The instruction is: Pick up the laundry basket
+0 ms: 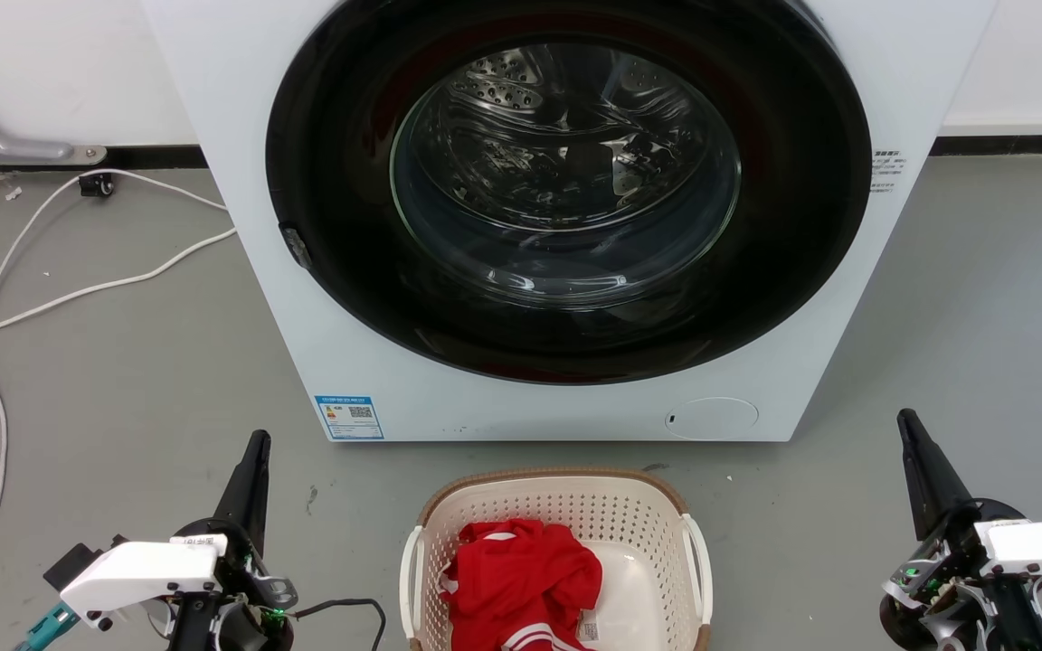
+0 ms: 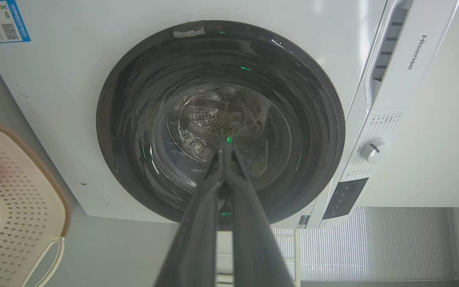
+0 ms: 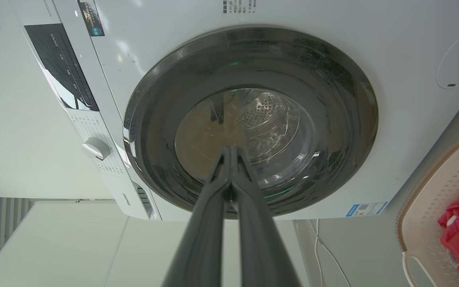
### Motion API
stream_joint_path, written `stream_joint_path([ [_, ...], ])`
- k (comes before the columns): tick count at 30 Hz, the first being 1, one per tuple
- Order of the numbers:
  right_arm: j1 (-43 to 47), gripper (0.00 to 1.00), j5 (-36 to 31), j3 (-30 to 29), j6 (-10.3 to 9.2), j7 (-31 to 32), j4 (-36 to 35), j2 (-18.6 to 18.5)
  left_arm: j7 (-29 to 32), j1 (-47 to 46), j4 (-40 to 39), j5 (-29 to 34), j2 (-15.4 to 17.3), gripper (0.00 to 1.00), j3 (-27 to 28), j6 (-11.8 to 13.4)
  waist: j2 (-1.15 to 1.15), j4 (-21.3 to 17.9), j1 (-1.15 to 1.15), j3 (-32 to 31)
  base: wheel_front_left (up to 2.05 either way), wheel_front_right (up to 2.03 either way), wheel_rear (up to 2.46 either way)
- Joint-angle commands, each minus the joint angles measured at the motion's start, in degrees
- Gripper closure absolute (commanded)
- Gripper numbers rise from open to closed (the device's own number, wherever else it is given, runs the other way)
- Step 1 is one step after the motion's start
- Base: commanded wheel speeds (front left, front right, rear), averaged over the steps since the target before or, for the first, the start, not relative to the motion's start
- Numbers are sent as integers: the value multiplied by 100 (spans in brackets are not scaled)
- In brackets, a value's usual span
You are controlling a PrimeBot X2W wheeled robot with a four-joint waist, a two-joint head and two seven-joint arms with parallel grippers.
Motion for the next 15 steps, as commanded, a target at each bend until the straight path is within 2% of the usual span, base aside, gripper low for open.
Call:
stream_joint_path([
  [1,-79,100,-27,-9,2,18,7,11,21,-50,10,40,-15,100,21,-18,0,0,0,0,0,0,0],
  [15,-77,100,-51,-30,2,30,8,27,43,-53,12,57,-32,100,48,-18,0,0,0,0,0,0,0],
])
